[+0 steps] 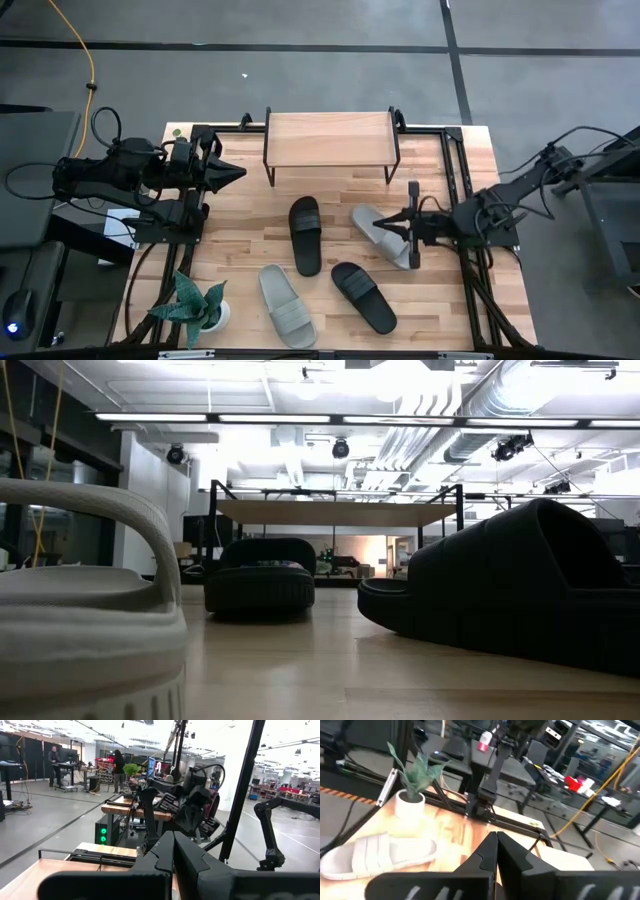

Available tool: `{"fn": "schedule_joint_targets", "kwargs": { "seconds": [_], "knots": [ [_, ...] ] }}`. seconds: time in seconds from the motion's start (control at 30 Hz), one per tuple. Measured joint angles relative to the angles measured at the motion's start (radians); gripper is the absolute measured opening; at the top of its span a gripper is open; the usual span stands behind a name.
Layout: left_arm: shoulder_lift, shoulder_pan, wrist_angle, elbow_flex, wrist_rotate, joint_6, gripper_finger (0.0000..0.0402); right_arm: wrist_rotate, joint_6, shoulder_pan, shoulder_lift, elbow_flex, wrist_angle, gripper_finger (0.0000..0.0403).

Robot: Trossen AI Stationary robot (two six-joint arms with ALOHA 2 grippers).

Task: Pick and place slides into the shelf
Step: Put the bottom black slide on the shelf

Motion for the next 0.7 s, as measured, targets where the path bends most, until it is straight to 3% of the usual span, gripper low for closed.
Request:
{"fn": "schedule_joint_targets", "kwargs": {
  "seconds": [0.43,0.7],
  "knots": [
    [0.0,0.0,-0.001,0.0,0.0,0.0,0.0001,0.226,0.102,0.151,0.139,0.0,-0.056,0.0],
    [0.0,0.0,-0.001,0.0,0.0,0.0,0.0001,0.276,0.196,0.209,0.22,0.0,-0.085,0.0]
  ]
}}
